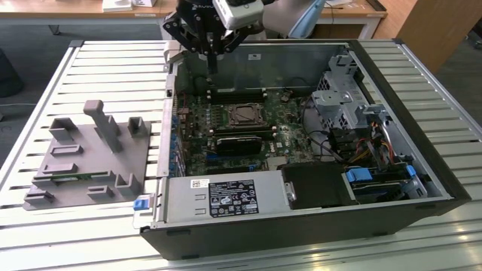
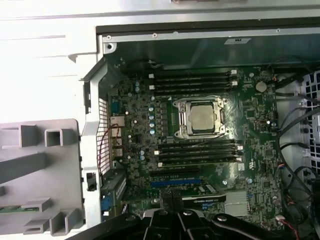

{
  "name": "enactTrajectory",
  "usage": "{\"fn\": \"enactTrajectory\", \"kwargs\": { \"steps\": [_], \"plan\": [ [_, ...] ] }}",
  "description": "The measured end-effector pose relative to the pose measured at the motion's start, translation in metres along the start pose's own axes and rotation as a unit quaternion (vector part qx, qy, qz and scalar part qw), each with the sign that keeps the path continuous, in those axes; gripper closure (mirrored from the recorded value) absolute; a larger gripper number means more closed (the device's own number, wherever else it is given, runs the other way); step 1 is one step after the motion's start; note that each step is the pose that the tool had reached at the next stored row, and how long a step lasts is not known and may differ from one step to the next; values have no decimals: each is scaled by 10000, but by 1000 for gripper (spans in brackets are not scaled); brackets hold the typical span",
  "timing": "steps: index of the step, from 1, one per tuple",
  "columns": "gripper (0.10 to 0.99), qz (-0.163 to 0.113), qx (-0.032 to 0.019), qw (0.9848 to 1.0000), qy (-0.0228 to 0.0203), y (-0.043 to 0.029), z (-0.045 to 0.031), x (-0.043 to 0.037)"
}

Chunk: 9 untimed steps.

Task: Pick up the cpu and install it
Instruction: 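Install the second cpu locking lever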

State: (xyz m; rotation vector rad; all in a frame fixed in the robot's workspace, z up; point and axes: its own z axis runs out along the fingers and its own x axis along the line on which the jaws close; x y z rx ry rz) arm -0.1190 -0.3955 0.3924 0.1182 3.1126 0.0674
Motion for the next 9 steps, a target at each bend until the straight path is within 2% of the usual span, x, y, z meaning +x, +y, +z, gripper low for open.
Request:
{"fn": "enactTrajectory", "kwargs": {
  "steps": [3, 5, 9],
  "plan": [
    [980, -1, -1, 10000, 1, 50, 18, -44],
    [980, 0, 0, 10000, 4, 80, 41, -104],
    [980, -1, -1, 10000, 8, 98, 98, -195]
  ]
}}
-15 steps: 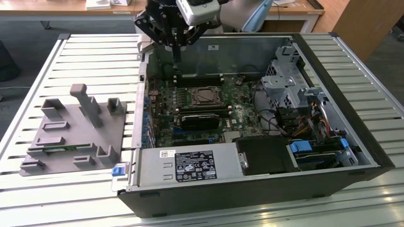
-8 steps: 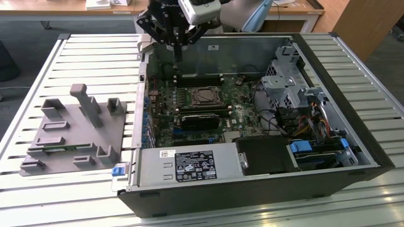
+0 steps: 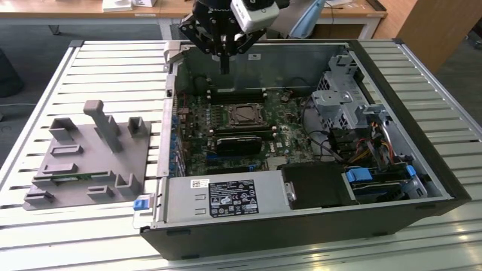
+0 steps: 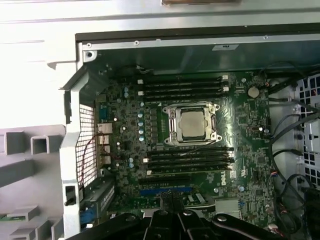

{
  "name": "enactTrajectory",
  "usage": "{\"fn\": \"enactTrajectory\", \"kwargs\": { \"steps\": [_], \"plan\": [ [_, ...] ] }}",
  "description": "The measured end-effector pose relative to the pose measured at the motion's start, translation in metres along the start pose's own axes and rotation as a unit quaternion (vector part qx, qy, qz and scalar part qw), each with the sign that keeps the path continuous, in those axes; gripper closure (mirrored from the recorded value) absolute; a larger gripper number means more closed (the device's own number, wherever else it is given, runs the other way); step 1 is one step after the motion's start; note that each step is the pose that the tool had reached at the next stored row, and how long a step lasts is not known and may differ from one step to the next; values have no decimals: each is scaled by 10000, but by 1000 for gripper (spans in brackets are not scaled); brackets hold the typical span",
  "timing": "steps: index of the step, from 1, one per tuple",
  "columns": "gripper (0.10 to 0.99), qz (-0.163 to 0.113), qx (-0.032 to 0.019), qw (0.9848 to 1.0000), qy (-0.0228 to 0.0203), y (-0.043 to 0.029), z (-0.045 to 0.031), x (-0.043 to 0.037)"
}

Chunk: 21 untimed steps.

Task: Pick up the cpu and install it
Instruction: 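Install the second cpu locking lever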

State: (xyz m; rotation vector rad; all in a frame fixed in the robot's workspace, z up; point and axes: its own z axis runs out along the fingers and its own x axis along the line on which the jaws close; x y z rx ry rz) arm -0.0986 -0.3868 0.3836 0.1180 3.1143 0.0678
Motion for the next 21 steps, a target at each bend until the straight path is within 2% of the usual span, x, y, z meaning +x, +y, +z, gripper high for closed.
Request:
{"fn": "enactTrajectory", "kwargs": {
  "steps": [4, 10, 15, 18, 21],
  "plan": [
    [980, 0, 2, 10000, 1, 7, 60, -42],
    [980, 0, 1, 10000, 6, 32, 135, -169],
    [980, 0, 2, 10000, 9, 35, 226, -190],
    [980, 1, 3, 10000, 18, 74, 283, -283],
    [980, 1, -19, 10000, 22, 95, 337, -311]
  ]
}}
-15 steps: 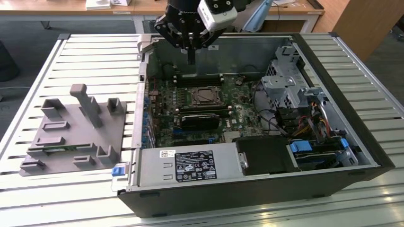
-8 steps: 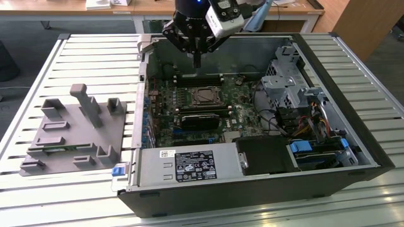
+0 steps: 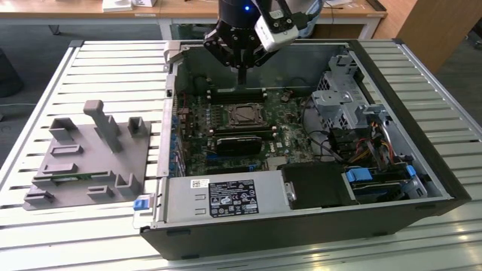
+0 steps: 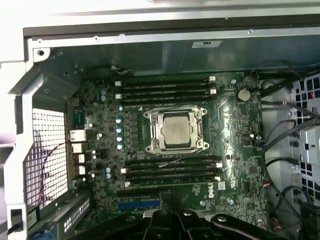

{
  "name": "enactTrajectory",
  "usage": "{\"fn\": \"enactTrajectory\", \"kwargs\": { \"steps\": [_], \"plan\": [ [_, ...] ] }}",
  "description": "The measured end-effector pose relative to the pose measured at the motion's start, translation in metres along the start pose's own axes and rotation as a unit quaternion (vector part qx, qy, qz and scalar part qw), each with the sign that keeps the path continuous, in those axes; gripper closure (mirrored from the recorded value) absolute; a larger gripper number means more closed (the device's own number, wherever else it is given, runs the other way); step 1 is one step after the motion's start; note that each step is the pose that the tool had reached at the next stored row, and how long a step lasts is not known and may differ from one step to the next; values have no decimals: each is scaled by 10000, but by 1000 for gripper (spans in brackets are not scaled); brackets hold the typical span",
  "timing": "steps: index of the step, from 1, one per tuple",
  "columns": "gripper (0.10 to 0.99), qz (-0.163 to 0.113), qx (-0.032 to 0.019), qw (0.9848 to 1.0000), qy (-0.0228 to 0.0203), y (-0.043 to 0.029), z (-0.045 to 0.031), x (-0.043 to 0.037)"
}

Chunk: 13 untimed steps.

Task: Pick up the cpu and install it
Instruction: 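Install the second cpu locking lever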

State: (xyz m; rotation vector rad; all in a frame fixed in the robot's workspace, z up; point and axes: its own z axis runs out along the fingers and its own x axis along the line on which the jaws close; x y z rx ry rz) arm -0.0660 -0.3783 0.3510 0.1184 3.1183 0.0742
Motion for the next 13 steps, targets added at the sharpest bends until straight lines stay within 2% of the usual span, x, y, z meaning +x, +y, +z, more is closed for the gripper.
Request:
{"fn": "enactTrajectory", "kwargs": {
  "steps": [4, 5, 13],
  "plan": [
    [980, 3, -130, 9999, 10, 5, 40, -9],
    [980, 3, -149, 9999, 11, 5, 56, -17],
    [980, 4, -157, 9999, 16, 8, 201, -94]
  ]
}}
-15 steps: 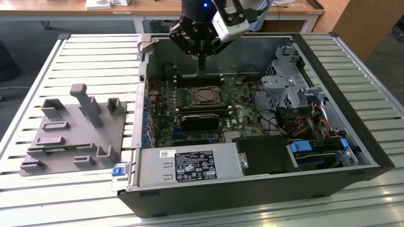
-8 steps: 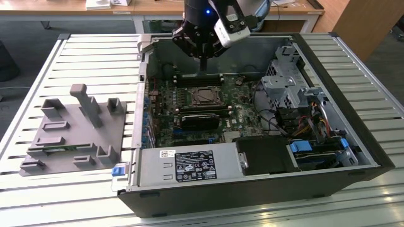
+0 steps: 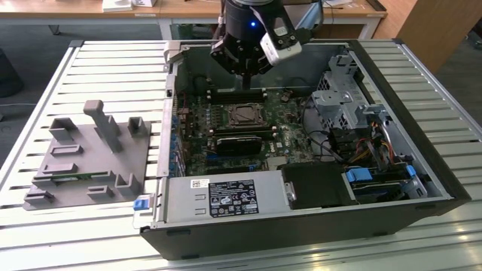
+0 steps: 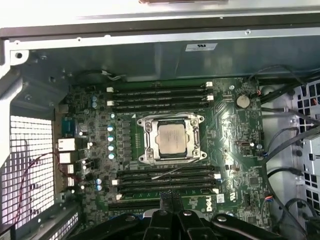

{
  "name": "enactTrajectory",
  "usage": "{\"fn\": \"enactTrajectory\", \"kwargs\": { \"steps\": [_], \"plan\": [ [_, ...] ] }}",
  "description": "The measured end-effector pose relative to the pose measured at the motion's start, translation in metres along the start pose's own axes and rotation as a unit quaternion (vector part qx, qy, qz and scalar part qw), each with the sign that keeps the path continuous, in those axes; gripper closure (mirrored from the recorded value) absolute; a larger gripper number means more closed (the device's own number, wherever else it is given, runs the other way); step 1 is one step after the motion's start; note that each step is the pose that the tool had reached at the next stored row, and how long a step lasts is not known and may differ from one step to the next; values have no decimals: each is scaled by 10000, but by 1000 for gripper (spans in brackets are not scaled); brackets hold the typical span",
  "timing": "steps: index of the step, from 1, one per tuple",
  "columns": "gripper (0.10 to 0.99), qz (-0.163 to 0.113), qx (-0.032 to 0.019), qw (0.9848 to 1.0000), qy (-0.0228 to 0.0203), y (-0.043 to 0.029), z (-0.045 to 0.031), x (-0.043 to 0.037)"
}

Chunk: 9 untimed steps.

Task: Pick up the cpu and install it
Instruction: 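Install the second cpu locking lever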

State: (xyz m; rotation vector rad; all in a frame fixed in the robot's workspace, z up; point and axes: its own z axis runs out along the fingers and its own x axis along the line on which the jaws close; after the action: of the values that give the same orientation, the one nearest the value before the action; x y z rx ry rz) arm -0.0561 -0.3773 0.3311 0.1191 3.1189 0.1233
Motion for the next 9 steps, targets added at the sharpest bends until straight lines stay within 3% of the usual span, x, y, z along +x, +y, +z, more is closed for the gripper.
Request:
{"fn": "enactTrajectory", "kwargs": {
  "steps": [5, 9],
  "plan": [
    [980, 0, 3, 10000, 2, 0, 28, 0],
    [980, 0, 2, 10000, 7, 4, 97, -22]
  ]
}}
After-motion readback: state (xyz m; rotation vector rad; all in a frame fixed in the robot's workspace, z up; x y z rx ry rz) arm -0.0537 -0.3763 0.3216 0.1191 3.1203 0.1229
